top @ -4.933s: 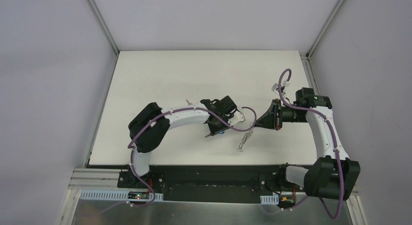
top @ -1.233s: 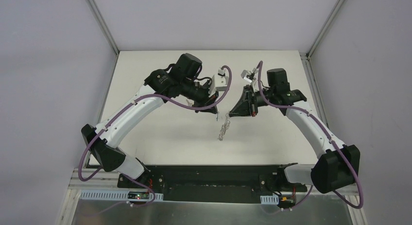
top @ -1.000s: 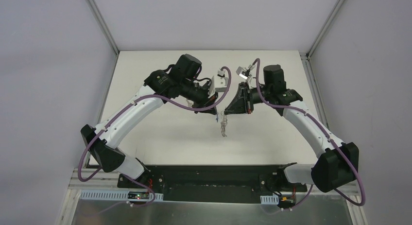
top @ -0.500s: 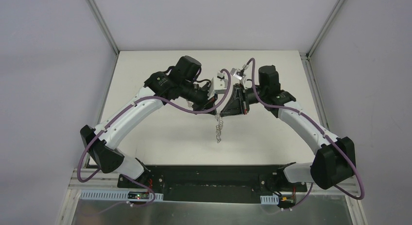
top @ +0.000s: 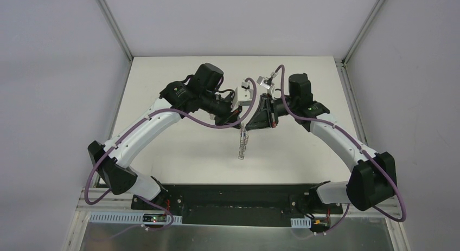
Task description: Put the keys on the keyring
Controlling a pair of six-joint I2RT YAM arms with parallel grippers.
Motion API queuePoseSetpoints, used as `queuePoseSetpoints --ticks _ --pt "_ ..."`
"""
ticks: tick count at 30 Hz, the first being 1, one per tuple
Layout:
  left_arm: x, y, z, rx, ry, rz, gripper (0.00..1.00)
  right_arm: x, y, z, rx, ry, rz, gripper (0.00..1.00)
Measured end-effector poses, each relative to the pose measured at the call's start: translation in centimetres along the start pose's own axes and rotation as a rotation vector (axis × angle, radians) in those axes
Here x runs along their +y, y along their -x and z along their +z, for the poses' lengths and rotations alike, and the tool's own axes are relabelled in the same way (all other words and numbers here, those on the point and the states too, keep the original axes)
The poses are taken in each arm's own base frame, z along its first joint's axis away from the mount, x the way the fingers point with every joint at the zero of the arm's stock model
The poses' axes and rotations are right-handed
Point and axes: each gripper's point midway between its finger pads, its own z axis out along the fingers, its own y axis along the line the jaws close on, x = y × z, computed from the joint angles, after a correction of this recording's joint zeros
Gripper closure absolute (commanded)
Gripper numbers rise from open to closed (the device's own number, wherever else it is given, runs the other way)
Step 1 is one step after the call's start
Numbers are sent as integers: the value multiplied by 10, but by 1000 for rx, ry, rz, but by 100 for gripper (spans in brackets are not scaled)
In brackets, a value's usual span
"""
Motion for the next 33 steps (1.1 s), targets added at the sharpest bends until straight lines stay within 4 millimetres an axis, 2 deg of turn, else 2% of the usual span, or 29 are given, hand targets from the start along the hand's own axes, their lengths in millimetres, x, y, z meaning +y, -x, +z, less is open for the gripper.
queuePoseSetpoints --ticks 10,33 --pt "0 3 -2 -13 6 10 100 -3 -7 0 4 -1 35 100" --pt "-4 -1 -1 -14 -3 8 100 -7 -8 1 4 -9 58 100"
